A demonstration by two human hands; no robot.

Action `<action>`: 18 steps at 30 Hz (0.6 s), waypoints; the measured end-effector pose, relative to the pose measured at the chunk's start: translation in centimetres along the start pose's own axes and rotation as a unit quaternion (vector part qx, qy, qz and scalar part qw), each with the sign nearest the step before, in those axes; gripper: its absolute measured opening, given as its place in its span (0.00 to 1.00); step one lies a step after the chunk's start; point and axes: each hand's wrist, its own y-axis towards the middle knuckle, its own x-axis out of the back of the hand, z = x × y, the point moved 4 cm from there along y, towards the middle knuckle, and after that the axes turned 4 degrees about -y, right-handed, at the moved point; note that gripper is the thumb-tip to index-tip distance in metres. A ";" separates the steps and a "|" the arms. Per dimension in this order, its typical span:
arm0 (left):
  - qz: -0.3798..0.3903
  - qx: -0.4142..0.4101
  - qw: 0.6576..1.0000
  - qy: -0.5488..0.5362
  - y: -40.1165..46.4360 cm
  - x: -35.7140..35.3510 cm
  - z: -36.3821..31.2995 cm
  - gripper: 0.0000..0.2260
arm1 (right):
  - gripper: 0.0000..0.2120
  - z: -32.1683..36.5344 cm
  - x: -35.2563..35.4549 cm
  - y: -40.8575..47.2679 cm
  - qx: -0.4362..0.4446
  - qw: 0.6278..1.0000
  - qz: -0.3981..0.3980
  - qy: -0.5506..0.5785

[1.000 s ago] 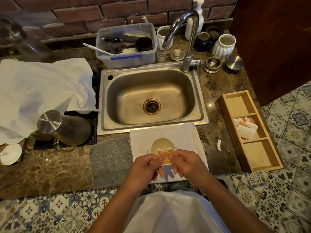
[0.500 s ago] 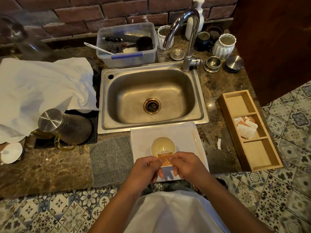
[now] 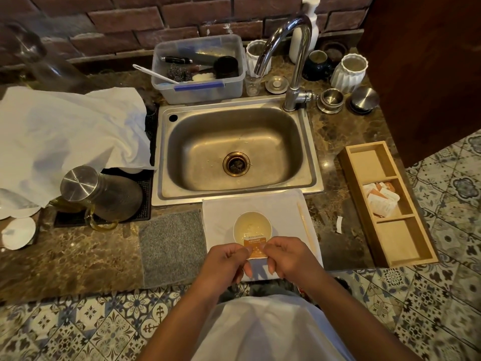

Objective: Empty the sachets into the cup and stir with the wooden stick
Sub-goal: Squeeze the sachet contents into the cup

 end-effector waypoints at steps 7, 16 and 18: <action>-0.001 0.005 1.000 -0.008 0.2 0.0 0.1 0.17 | 0.17 0.1 0.1 0.1 0.000 1.000 0.005 0.001; 0.001 0.007 1.000 -0.004 -0.1 0.0 -0.3 0.18 | 0.17 -0.2 0.0 0.3 0.000 1.000 0.008 0.001; 0.002 0.007 1.000 -0.003 -0.1 0.0 -0.4 0.19 | 0.17 -0.3 0.0 0.4 -0.002 1.000 0.010 0.001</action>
